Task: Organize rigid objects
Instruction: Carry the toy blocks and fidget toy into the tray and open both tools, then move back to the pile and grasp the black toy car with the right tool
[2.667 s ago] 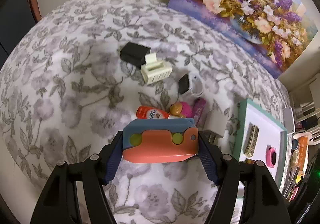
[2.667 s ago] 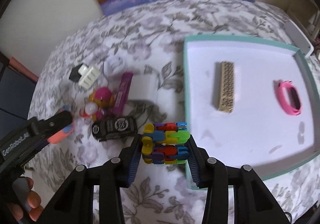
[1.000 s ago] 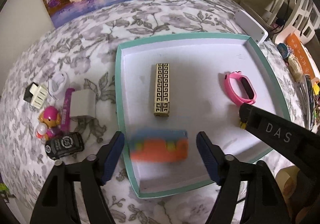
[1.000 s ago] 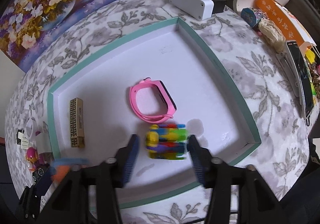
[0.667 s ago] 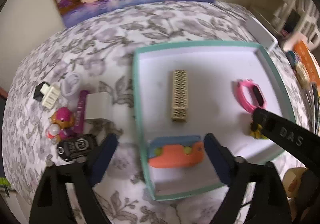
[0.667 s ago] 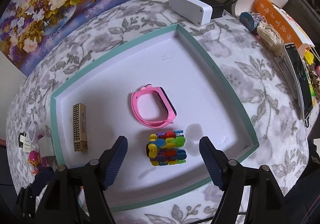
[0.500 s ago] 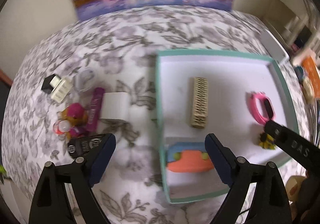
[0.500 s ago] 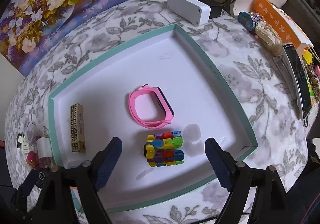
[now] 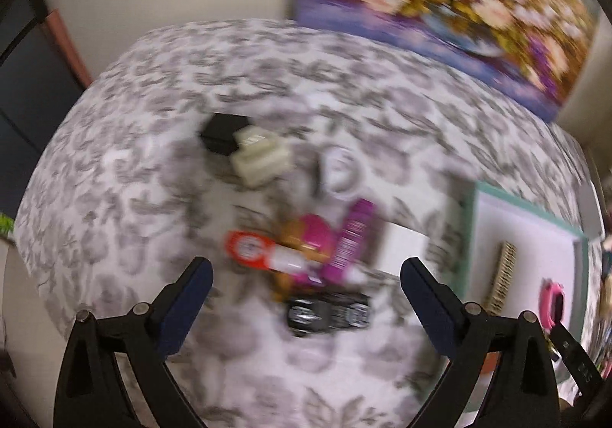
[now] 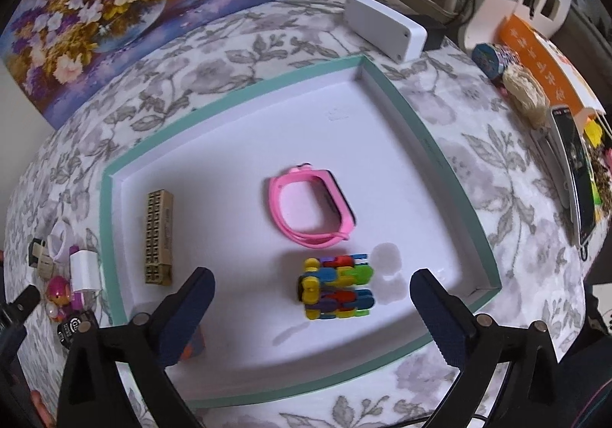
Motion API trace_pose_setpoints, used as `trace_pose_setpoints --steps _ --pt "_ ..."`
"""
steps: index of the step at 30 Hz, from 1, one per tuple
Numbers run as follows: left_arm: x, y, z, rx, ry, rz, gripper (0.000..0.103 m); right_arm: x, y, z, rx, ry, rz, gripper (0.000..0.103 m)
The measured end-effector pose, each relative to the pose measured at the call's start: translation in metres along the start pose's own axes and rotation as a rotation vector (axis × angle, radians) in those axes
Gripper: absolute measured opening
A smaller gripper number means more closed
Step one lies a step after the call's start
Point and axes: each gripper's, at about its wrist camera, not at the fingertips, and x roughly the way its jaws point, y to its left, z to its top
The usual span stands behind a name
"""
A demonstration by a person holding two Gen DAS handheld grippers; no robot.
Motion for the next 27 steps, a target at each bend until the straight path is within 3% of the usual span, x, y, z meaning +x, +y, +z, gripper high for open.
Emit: trace_pose_setpoints --steps 7,14,27 --pt "-0.004 0.053 0.012 -0.102 -0.023 0.04 0.099 -0.015 0.022 -0.003 -0.052 -0.044 0.033 0.103" --pt "-0.006 0.083 0.016 -0.178 -0.033 0.018 0.099 -0.03 0.064 -0.016 -0.151 -0.08 0.094 0.103" --pt "0.025 0.096 0.011 -0.177 0.078 0.0 0.099 -0.014 0.158 -0.057 -0.345 -0.015 0.195 0.103"
